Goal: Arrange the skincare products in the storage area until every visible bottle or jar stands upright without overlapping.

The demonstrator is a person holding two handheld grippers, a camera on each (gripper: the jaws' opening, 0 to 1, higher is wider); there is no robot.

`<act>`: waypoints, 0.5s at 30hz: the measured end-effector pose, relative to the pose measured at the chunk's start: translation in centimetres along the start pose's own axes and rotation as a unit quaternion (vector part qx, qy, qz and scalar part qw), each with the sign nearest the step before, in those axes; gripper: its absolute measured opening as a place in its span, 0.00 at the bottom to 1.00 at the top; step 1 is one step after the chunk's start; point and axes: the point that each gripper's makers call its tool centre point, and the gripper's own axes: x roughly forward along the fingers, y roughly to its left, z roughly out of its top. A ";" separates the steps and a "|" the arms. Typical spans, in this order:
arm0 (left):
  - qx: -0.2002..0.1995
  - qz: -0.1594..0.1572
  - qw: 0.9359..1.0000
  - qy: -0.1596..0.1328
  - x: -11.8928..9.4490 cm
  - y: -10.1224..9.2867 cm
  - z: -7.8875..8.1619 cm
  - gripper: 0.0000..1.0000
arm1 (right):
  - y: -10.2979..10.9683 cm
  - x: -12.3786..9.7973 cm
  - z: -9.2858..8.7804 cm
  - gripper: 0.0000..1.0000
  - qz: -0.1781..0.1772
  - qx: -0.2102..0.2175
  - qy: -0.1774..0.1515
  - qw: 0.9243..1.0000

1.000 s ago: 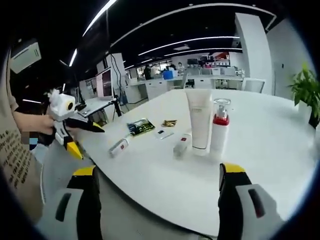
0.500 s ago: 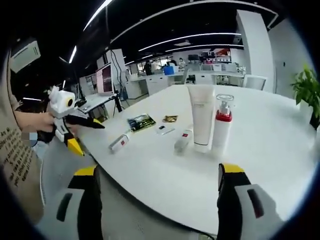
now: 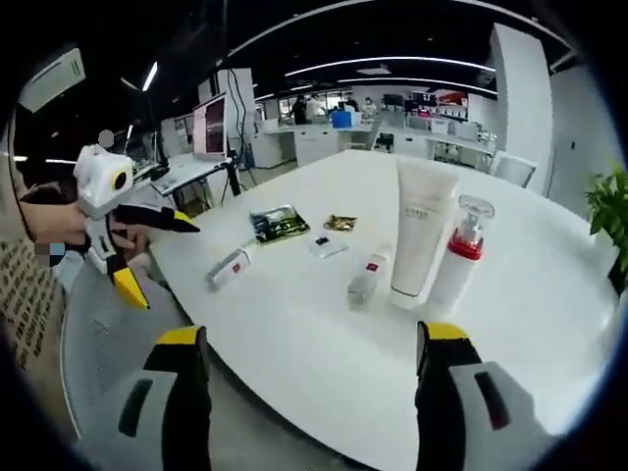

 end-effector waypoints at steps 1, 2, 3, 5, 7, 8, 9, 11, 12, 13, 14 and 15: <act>-0.002 -0.001 1.000 -0.003 0.0 0.1 0.1 0.96 | 0.0 0.3 0.2 0.85 0.000 0.001 0.000 1.000; -0.004 -0.002 1.000 -0.006 -0.1 0.1 0.1 0.96 | 0.0 0.6 0.3 0.84 0.000 0.002 -0.001 1.000; -0.007 -0.003 1.000 -0.008 -0.1 0.3 0.1 0.96 | -0.1 1.2 0.6 0.83 -0.002 0.002 -0.001 1.000; -0.011 -0.004 1.000 -0.011 -0.1 0.4 0.1 0.96 | -0.1 2.1 0.7 0.81 -0.004 0.001 0.003 1.000; -0.013 -0.006 1.000 -0.014 -0.1 0.5 0.2 0.96 | -0.2 3.1 0.8 0.78 -0.007 0.002 0.006 1.000; -0.014 -0.008 1.000 -0.014 -0.1 0.5 0.2 0.95 | -0.2 3.6 0.9 0.77 -0.008 0.002 0.007 1.000; -0.015 -0.010 1.000 -0.015 -0.1 0.5 0.2 0.95 | -0.3 4.2 1.0 0.76 -0.011 0.003 0.010 1.000; -0.014 -0.013 1.000 -0.015 0.0 0.5 0.1 0.95 | -0.6 5.3 1.1 0.74 -0.017 0.002 0.013 1.000; -0.013 -0.015 1.000 -0.012 0.1 0.4 0.0 0.95 | -0.8 5.7 1.1 0.72 -0.021 0.001 0.012 1.000; -0.013 -0.017 1.000 -0.010 0.1 0.5 -0.1 0.95 | -1.1 6.3 1.2 0.71 -0.025 0.000 0.011 1.000; -0.014 -0.018 1.000 -0.011 0.1 0.5 -0.1 0.95 | -1.2 6.7 1.1 0.69 -0.028 0.001 0.014 1.000; -0.015 -0.020 1.000 -0.012 0.1 0.5 0.0 0.94 | -1.4 7.1 1.1 0.68 -0.030 0.002 0.018 0.999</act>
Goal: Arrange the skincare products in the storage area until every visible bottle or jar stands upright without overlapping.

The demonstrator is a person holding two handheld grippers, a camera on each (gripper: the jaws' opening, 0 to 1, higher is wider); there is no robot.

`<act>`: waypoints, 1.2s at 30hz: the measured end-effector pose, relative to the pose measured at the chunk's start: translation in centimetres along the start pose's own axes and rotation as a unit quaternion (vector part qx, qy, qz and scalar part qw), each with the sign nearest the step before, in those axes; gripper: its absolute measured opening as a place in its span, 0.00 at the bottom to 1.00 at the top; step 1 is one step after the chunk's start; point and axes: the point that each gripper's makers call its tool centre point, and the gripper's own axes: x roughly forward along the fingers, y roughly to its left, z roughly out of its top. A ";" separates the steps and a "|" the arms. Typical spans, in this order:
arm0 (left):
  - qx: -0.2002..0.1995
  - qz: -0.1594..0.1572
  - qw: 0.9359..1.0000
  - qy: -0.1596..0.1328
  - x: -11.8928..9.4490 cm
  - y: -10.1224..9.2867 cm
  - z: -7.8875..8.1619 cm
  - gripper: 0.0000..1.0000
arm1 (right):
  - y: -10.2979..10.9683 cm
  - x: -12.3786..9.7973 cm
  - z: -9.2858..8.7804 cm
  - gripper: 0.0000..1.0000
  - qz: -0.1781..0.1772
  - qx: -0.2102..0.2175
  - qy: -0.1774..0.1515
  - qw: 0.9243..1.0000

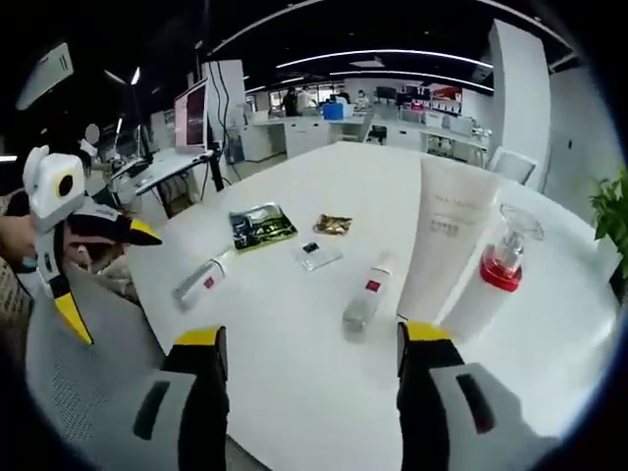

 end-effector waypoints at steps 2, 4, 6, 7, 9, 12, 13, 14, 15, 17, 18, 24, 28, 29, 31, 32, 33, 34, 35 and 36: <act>-0.002 0.000 1.000 -0.001 -0.1 0.1 -0.1 0.94 | -0.1 0.9 0.1 0.66 -0.003 0.001 0.003 1.000; 0.000 0.003 1.000 0.003 -0.1 0.3 -0.2 0.92 | -0.4 1.6 -0.1 0.64 -0.012 -0.006 0.010 1.000; 0.002 0.003 1.000 0.003 0.0 0.3 -0.3 0.92 | -0.7 2.4 -0.4 0.62 -0.020 -0.007 0.015 1.000; 0.004 0.001 1.000 0.005 0.0 0.2 -0.3 0.92 | -0.8 2.6 -0.5 0.61 -0.021 -0.006 0.016 1.000; 0.006 -0.003 1.000 0.008 0.1 0.1 -0.5 0.92 | -1.1 3.2 -0.7 0.58 -0.031 -0.005 0.020 0.999; 0.004 -0.008 1.000 0.009 0.1 0.0 -0.6 0.91 | -1.5 3.9 -1.3 0.55 -0.046 0.003 0.028 0.999; 0.002 -0.009 1.000 0.009 0.1 0.0 -0.6 0.91 | -1.8 4.3 -1.5 0.54 -0.052 0.006 0.029 0.998; 0.000 -0.010 1.000 0.009 0.1 0.0 -0.6 0.91 | -1.9 4.5 -1.5 0.54 -0.055 0.008 0.029 0.998; -0.003 -0.011 1.000 0.009 0.2 0.1 -0.6 0.91 | -2.0 4.7 -1.6 0.53 -0.058 0.009 0.031 0.998; -0.006 -0.013 1.000 0.010 0.2 0.0 -0.6 0.91 | -2.2 5.3 -1.9 0.50 -0.068 0.011 0.035 0.997; -0.006 -0.014 1.000 0.010 0.3 0.0 -0.7 0.91 | -2.4 5.7 -1.9 0.49 -0.075 0.017 0.033 0.996; -0.015 -0.021 1.000 0.009 0.3 0.0 -0.7 0.90 | -3.2 7.3 -2.4 0.46 -0.103 0.036 0.040 0.993; -0.022 -0.026 0.999 0.013 0.3 0.0 -0.9 0.90 | -3.3 8.1 -2.5 0.44 -0.108 0.040 0.042 0.992; -0.024 -0.027 0.999 0.014 0.3 0.0 -0.9 0.90 | -3.3 8.3 -2.5 0.44 -0.111 0.037 0.044 0.992; -0.027 -0.029 0.999 0.015 0.3 0.0 -1.0 0.90 | -3.4 8.7 -2.5 0.43 -0.115 0.036 0.046 0.992; -0.030 -0.030 0.999 0.015 0.4 0.1 -1.0 0.90 | -3.5 8.8 -2.6 0.42 -0.118 0.034 0.047 0.991; -0.032 -0.030 0.999 0.016 0.4 0.1 -1.0 0.90 | -3.6 9.0 -2.6 0.42 -0.121 0.031 0.049 0.991; -0.034 -0.031 0.999 0.016 0.4 0.2 -1.1 0.89 | -3.9 9.2 -2.7 0.41 -0.129 0.028 0.052 0.990; -0.037 -0.031 0.999 0.016 0.4 0.3 -1.1 0.89 | -4.1 9.3 -2.7 0.40 -0.132 0.029 0.052 0.990; -0.040 -0.030 0.999 0.016 0.4 0.4 -1.1 0.89 | -4.3 9.5 -2.7 0.39 -0.138 0.031 0.052 0.989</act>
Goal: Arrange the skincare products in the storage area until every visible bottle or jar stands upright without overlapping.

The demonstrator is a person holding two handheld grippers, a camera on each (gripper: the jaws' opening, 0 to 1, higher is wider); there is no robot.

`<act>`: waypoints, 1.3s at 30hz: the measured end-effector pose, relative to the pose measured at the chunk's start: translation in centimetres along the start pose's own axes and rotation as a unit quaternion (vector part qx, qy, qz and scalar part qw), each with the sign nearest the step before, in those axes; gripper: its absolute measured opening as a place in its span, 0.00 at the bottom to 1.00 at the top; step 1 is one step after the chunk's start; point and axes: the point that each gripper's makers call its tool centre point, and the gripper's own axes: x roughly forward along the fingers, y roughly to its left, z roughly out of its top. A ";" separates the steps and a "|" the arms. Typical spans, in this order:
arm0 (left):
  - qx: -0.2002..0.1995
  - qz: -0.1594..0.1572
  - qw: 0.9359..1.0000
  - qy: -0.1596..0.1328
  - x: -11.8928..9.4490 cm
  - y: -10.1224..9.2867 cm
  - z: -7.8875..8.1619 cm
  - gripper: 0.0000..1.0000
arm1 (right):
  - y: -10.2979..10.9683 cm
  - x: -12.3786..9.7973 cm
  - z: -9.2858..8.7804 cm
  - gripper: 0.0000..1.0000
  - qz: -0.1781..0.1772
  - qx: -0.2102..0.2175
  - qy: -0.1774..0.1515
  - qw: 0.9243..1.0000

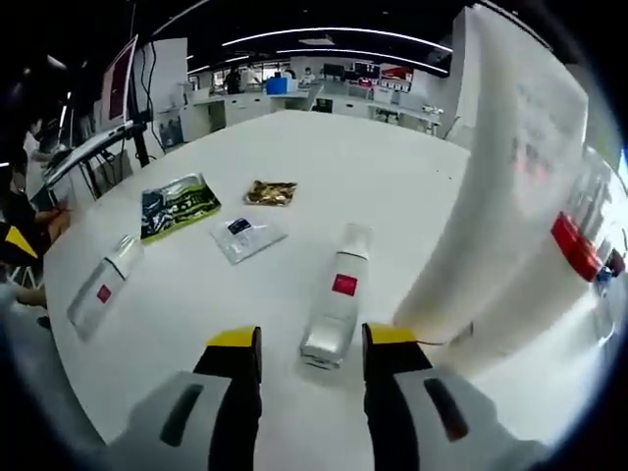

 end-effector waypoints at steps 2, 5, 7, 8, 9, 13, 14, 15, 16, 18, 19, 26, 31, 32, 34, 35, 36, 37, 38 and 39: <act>-0.006 0.000 1.000 -0.001 0.0 0.1 0.0 0.89 | -0.4 0.4 0.1 0.36 -0.010 0.004 -0.001 1.000; -0.015 -0.001 1.000 -0.001 0.0 0.3 -0.1 0.88 | -0.7 0.6 0.3 0.31 -0.022 -0.008 0.002 1.000; -0.017 -0.001 1.000 0.000 0.1 0.4 -0.1 0.88 | -0.6 0.7 0.3 0.28 -0.027 -0.016 0.006 1.000; -0.017 -0.002 1.000 0.001 0.1 0.4 -0.1 0.88 | -0.7 0.7 0.3 0.27 -0.028 -0.013 0.006 1.000; -0.018 -0.001 1.000 0.002 0.2 0.5 -0.1 0.88 | -0.8 0.8 0.3 0.27 -0.031 -0.013 0.006 0.999; -0.020 -0.002 1.000 0.004 0.2 0.5 -0.2 0.88 | -1.0 1.0 -0.3 0.24 -0.036 -0.004 0.016 0.999; -0.020 -0.003 1.000 0.005 0.3 0.6 -0.3 0.88 | -1.1 1.0 -0.6 0.22 -0.040 -0.007 0.023 0.999; -0.021 -0.003 1.000 0.006 0.3 0.6 -0.3 0.87 | -0.9 1.1 -0.4 0.22 -0.038 -0.007 0.018 0.999; -0.021 -0.004 1.000 0.007 0.3 0.7 -0.4 0.87 | -0.9 1.2 -0.3 0.22 -0.038 -0.011 0.018 0.999; -0.022 -0.004 1.000 0.007 0.3 0.8 -0.4 0.87 | -0.8 1.3 -0.3 0.22 -0.040 -0.013 0.019 0.999; -0.022 -0.003 1.000 0.008 0.3 0.8 -0.5 0.87 | -0.8 1.2 -0.4 0.21 -0.039 -0.011 0.018 0.999; -0.029 -0.004 1.000 0.007 0.3 1.1 -0.6 0.87 | -0.7 1.3 -0.7 0.20 -0.033 -0.001 0.021 0.999; -0.029 -0.004 1.000 0.005 0.4 1.1 -0.6 0.86 | -0.7 1.3 -0.9 0.20 -0.028 0.003 0.022 0.999; -0.029 -0.004 1.000 0.005 0.5 1.1 -0.6 0.86 | -0.6 1.2 -1.0 0.20 -0.027 0.011 0.024 0.999; -0.029 -0.003 1.000 0.004 0.5 1.1 -0.5 0.86 | -0.5 1.1 -1.1 0.20 -0.020 0.034 0.026 0.999; -0.030 -0.003 1.000 0.003 0.5 1.2 -0.5 0.86 | -0.5 1.1 -1.2 0.20 -0.019 0.042 0.028 0.999; -0.030 -0.003 1.000 0.003 0.5 1.2 -0.5 0.86 | -0.5 0.9 -1.3 0.20 -0.017 0.050 0.031 0.998; -0.032 -0.003 0.999 0.002 0.5 1.2 -0.4 0.86 | -0.5 0.8 -1.3 0.20 -0.015 0.059 0.032 0.998; -0.034 -0.003 0.999 0.001 0.5 1.2 -0.4 0.86 | -0.4 0.7 -1.4 0.20 -0.013 0.073 0.032 0.997; -0.036 -0.004 0.999 -0.001 0.5 1.2 -0.3 0.86 | -0.4 0.5 -1.4 0.20 -0.011 0.090 0.030 0.995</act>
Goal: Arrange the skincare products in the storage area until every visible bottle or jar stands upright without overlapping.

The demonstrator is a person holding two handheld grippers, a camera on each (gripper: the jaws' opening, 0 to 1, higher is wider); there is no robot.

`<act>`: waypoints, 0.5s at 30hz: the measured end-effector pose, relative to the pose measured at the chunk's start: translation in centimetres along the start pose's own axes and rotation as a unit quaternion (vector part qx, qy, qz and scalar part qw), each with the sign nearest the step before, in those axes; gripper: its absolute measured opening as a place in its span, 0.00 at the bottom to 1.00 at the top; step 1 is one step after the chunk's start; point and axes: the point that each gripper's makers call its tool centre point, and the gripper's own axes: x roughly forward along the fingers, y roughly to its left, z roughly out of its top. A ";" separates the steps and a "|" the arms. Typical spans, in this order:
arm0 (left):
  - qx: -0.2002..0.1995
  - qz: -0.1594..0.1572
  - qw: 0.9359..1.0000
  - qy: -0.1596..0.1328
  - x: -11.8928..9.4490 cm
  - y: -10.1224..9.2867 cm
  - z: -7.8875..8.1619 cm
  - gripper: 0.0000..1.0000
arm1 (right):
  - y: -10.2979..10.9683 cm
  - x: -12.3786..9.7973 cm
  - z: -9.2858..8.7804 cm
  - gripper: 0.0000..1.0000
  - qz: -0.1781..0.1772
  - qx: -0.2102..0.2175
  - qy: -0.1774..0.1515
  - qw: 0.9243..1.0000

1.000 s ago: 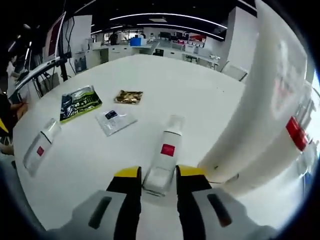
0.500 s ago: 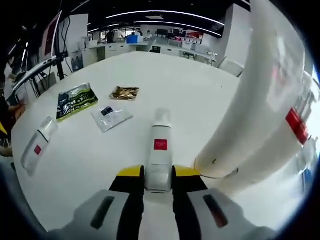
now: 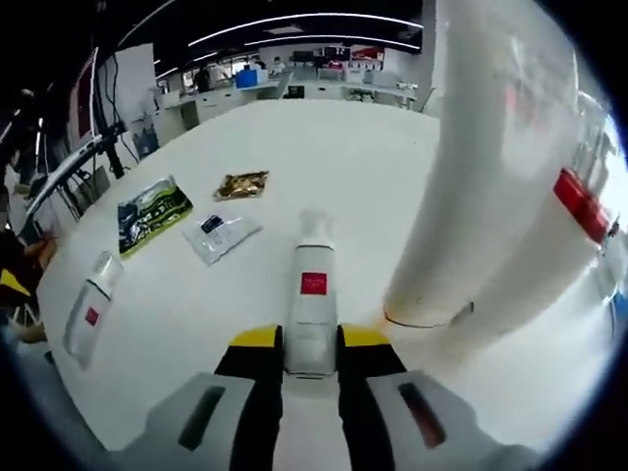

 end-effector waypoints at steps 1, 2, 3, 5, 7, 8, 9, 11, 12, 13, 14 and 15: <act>-0.002 0.000 1.000 -0.001 0.0 0.0 0.0 0.86 | -0.1 -0.2 0.0 0.20 0.000 0.005 -0.001 1.000; -0.003 0.000 1.000 -0.002 0.0 0.0 0.1 0.86 | -0.1 -0.4 0.1 0.20 0.001 0.009 -0.002 1.000; -0.006 0.000 1.000 -0.004 0.0 0.0 0.2 0.86 | -0.1 -0.6 0.0 0.20 0.004 0.014 -0.003 1.000; -0.012 -0.001 1.000 -0.008 -0.1 0.1 0.3 0.86 | 0.2 -0.8 -0.1 0.20 0.013 0.028 -0.005 1.000; -0.025 -0.003 1.000 -0.013 -0.1 0.3 0.5 0.86 | 0.4 -1.1 -0.4 0.20 0.020 0.047 -0.004 0.999; -0.031 -0.004 0.999 -0.015 -0.1 0.3 0.5 0.86 | 0.4 -1.3 -0.5 0.20 0.022 0.051 -0.004 0.998; -0.041 -0.005 0.999 -0.021 -0.2 0.4 0.7 0.85 | 0.5 -1.5 -0.6 0.19 0.025 0.058 -0.005 0.998; -0.057 -0.008 0.998 -0.028 -0.4 0.4 0.9 0.85 | 0.9 -1.9 -0.7 0.19 0.036 0.085 -0.008 0.996; -0.062 -0.008 0.998 -0.030 -0.5 0.5 1.0 0.85 | 1.1 -2.2 -0.6 0.19 0.041 0.099 -0.009 0.994; -0.065 -0.008 0.997 -0.031 -0.5 0.7 1.1 0.85 | 1.3 -2.6 -0.6 0.19 0.047 0.111 -0.012 0.993; -0.071 -0.009 0.997 -0.033 -0.5 0.8 1.1 0.85 | 1.4 -2.7 -0.6 0.19 0.049 0.115 -0.014 0.992; -0.073 -0.009 0.997 -0.034 -0.5 0.7 1.2 0.85 | 1.7 -3.1 -0.5 0.19 0.057 0.127 -0.017 0.990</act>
